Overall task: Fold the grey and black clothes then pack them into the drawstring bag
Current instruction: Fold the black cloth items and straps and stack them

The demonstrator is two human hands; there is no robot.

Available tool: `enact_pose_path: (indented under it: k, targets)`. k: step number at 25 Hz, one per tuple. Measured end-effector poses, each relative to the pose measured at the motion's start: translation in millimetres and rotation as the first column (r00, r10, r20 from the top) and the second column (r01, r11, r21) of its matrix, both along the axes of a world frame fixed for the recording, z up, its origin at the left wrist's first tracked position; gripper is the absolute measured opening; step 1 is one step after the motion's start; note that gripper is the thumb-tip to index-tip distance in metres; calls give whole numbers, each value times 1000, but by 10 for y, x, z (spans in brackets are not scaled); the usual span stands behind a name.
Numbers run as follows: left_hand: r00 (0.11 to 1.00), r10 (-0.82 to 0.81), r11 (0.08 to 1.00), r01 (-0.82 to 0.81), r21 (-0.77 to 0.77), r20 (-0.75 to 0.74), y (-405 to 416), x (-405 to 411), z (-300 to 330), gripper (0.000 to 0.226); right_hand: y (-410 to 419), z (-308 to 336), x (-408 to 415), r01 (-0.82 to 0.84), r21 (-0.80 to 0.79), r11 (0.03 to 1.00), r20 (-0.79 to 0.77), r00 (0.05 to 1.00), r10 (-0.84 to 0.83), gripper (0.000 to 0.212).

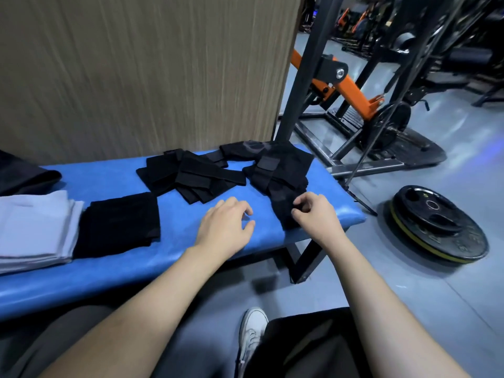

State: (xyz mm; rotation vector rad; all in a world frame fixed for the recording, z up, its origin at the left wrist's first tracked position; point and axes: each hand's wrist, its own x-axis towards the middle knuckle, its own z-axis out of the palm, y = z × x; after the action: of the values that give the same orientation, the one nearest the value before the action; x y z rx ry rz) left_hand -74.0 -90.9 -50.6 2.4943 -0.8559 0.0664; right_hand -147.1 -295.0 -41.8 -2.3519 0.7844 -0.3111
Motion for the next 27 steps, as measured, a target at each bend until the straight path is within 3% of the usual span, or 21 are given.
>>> enact_pose_path:
  k: [3, 8, 11, 14, 16, 18, 20, 24, 27]
  targets:
    - [1000, -24, 1000, 24, -16, -11, -237, -27, -92, 24, -215, -99, -106, 81, -95, 992, -24, 996, -84, 27]
    - [997, -59, 996, 55, -77, -45, -419, -57, -143, 32, -264, -139, -140, 62, -6, 998, -58, 996, -62, 34]
    - [995, -63, 994, 56, -94, -74, -429, -60, -144, 39, -165, -112, -117, -21, 165, 986, -34, 999, 27, 26]
    - [978, -25, 988, -7, -151, -207, -407, -37, -129, 41, 0, -8, -125, -161, 449, 879, 94, 987, 133, 24]
    - [895, -43, 936, -118, -330, -443, -368, -1, -106, 41, 92, 61, -140, -264, 588, 765, 189, 964, 188, 25]
    - [753, -142, 817, -278, -505, -643, -304, 9, -54, 40, 142, 112, -158, -359, 675, 645, 269, 933, 238, 28]
    - [676, -214, 734, -365, -573, -705, -245, 8, 18, 39, 167, 142, -180, -412, 713, 567, 314, 911, 267, 29]
    - [648, -233, 714, -392, -580, -725, -170, 9, 169, 37, 190, 150, -111, -284, 664, 692, 248, 956, 154, 25]
    - [628, -214, 767, -366, -527, -748, -98, 34, 217, 37, 189, 120, -14, -258, 714, 651, 266, 960, 88, 29]
